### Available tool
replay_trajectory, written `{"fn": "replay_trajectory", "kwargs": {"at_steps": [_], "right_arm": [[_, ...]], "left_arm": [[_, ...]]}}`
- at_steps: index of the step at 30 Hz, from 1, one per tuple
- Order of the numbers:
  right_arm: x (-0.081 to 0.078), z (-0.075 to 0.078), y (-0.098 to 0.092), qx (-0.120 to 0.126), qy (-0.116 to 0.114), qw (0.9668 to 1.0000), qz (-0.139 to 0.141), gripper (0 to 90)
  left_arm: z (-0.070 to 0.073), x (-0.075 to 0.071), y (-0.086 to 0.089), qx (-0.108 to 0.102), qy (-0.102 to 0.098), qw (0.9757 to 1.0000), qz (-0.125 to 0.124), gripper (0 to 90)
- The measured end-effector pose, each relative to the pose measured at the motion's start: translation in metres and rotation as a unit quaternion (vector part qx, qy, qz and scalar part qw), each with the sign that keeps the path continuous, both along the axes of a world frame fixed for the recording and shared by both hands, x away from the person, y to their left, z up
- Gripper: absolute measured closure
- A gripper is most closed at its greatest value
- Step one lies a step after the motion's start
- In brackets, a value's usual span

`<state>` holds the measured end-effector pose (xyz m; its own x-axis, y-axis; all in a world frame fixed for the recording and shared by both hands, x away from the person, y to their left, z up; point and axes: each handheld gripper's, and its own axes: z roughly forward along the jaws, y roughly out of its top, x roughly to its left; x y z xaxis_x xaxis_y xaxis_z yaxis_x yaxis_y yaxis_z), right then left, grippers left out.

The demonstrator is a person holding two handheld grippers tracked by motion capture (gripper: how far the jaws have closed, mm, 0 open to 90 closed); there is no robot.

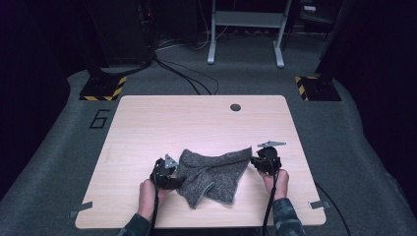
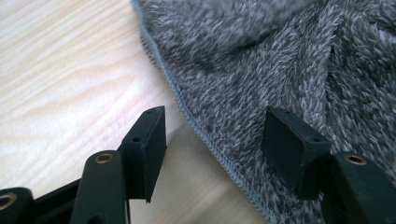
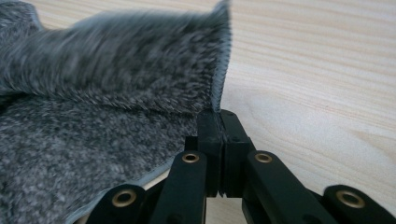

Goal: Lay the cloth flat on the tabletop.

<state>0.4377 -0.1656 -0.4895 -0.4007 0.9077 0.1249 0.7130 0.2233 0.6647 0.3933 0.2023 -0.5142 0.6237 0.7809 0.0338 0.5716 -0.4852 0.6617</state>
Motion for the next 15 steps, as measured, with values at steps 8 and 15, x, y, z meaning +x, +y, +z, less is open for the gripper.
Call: {"fn": "replay_trajectory", "kwargs": {"at_steps": [8, 15], "right_arm": [[0.011, -0.007, 0.007, -0.010, 0.031, 0.9991, 0.026, 78.2], [0.015, 0.001, 0.002, 0.001, 0.028, 0.9988, 0.039, 57.7]], "left_arm": [[0.001, -0.009, 0.009, -0.006, 0.013, 0.9999, 0.003, 34.6], [0.021, 0.002, 0.024, -0.047, -0.001, 0.9986, 0.024, 28.7]]}}
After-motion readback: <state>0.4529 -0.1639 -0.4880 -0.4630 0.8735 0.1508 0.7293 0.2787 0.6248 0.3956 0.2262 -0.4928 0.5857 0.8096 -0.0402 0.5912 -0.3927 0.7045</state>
